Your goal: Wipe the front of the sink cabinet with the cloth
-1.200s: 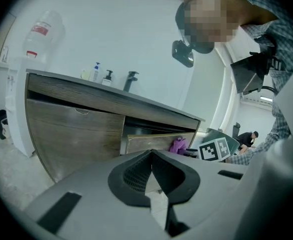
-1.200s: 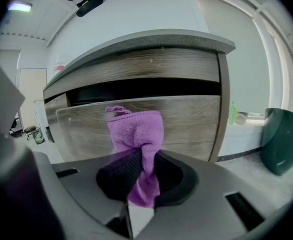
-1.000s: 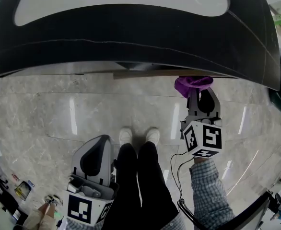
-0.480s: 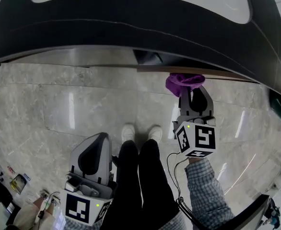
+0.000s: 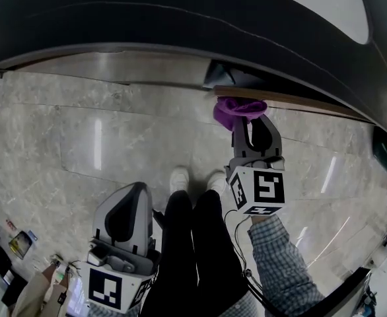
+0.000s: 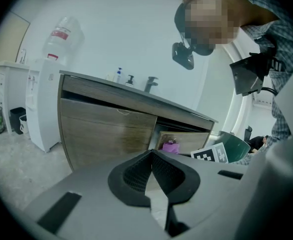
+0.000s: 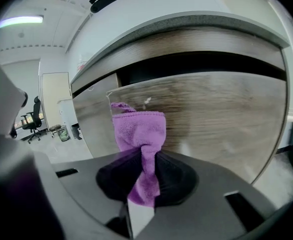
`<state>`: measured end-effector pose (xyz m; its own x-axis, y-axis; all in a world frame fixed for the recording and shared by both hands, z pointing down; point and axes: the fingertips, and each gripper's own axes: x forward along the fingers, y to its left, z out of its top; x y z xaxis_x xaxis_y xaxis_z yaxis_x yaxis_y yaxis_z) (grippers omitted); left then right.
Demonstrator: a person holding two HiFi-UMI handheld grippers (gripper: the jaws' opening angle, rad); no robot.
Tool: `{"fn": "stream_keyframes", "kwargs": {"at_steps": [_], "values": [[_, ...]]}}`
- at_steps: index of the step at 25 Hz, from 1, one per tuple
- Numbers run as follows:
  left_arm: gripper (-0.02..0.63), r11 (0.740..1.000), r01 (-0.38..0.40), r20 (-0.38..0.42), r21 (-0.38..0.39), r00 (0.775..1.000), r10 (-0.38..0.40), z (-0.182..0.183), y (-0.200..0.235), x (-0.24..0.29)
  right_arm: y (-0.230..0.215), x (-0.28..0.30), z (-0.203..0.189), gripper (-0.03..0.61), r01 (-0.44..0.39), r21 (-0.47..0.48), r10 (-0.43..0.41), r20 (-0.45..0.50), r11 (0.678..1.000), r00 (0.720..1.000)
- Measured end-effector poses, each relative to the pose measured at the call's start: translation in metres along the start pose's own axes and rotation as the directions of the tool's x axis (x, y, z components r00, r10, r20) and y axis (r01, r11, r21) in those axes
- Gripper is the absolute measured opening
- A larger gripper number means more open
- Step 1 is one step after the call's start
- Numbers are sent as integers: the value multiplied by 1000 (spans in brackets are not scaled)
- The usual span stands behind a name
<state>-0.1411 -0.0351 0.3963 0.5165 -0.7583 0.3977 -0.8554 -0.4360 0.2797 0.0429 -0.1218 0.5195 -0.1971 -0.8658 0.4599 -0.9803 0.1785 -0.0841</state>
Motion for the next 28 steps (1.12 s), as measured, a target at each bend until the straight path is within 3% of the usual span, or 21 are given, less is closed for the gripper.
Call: {"fn": "stream_keyframes", "kwargs": {"at_steps": [13, 28], "values": [[11, 999, -29, 24, -19, 999, 30, 1, 4, 2, 32, 25, -26, 74, -87, -49, 85, -45, 995, 995], [11, 1000, 20, -31, -11, 999, -20, -17, -23, 18, -16, 20, -42, 75, -24, -66, 19, -68, 998, 997]]}}
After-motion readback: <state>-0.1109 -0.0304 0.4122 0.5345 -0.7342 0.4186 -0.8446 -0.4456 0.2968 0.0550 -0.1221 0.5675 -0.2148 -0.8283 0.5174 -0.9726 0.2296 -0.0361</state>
